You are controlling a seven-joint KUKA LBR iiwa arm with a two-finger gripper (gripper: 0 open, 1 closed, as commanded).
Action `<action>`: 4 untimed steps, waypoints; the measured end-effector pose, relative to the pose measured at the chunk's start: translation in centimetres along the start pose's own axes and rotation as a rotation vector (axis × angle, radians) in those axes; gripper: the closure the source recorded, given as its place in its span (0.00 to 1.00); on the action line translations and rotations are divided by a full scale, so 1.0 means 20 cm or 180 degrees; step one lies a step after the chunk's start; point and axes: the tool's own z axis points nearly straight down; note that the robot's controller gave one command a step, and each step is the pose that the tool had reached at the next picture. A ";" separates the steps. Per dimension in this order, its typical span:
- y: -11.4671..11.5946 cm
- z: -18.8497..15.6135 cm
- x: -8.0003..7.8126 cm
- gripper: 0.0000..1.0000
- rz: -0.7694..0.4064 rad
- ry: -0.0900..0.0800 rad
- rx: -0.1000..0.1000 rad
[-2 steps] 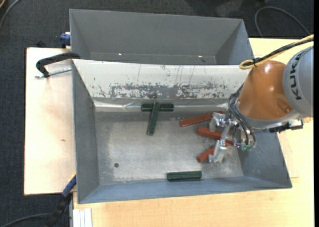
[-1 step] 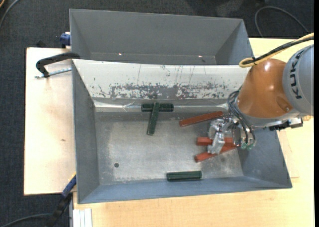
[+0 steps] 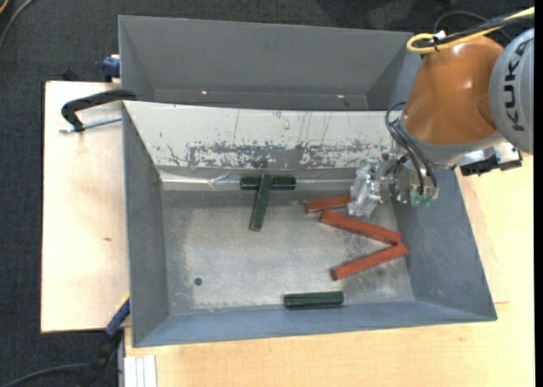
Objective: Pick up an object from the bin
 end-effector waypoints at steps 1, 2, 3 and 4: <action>-0.01 0.02 0.01 0.00 0.0012 0.0035 0.0006; -0.04 0.50 0.01 0.00 0.0331 0.0057 0.0010; -0.04 0.47 0.00 1.00 0.0330 0.0030 0.0006; -0.20 0.46 0.32 1.00 0.0545 0.0015 -0.0007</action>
Offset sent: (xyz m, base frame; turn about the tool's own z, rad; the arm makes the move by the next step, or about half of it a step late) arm 0.0000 0.0000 0.0000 0.0000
